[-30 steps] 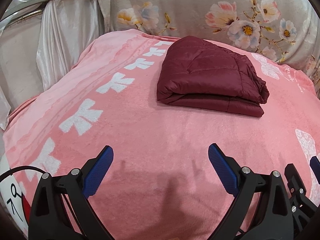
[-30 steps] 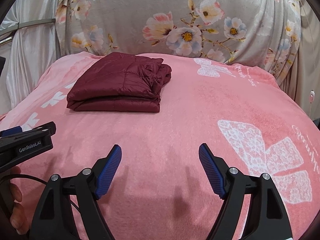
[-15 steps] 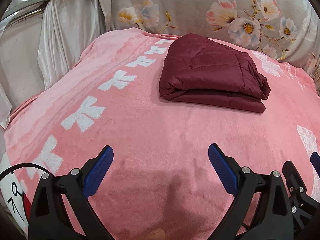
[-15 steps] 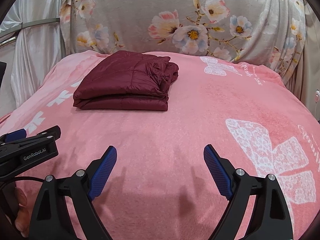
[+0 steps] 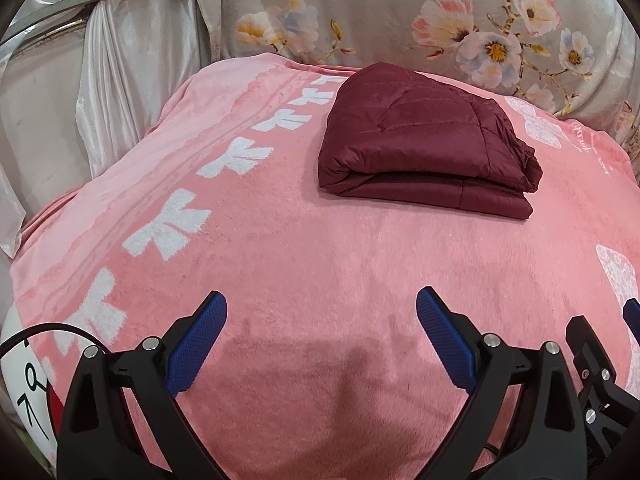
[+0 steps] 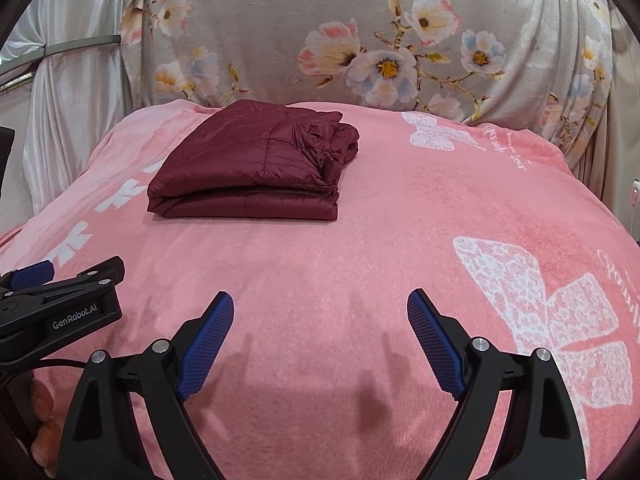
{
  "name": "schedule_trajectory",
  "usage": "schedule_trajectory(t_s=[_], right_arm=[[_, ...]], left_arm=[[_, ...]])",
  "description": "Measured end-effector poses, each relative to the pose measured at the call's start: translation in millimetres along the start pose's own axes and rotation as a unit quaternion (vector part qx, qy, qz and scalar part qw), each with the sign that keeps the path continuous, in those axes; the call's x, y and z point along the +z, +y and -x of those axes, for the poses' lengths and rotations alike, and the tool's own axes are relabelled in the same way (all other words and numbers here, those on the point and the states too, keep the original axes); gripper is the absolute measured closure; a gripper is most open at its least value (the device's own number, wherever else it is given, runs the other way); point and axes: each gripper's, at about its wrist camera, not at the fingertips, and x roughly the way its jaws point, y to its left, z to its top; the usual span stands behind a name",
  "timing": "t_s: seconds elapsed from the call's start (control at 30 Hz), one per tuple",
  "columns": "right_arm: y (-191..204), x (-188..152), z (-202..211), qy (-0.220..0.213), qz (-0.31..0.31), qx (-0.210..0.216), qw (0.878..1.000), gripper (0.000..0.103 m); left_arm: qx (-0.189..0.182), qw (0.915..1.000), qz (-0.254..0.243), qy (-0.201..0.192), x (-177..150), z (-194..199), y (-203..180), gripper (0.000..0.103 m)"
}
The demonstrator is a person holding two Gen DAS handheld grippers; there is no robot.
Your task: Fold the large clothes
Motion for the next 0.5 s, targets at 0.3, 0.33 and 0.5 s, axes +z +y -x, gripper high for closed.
schedule_trajectory(t_s=[0.3,0.33,0.5], right_arm=[[-0.4,-0.5,-0.2,0.0,0.0,-0.001,1.0,0.017],[-0.7,-0.8,-0.3,0.0,-0.001,0.0,1.0,0.017],[-0.7,-1.2,-0.8,0.001,-0.001,0.0,1.0,0.017]], left_arm=[[0.0,1.0,0.005,0.009,-2.5,-3.1,1.0,0.013],[0.001,0.9999,0.006,0.01,-2.4,-3.9,1.5,0.015],[-0.005,0.9999,0.006,0.01,-2.5,-4.2,1.6,0.015]])
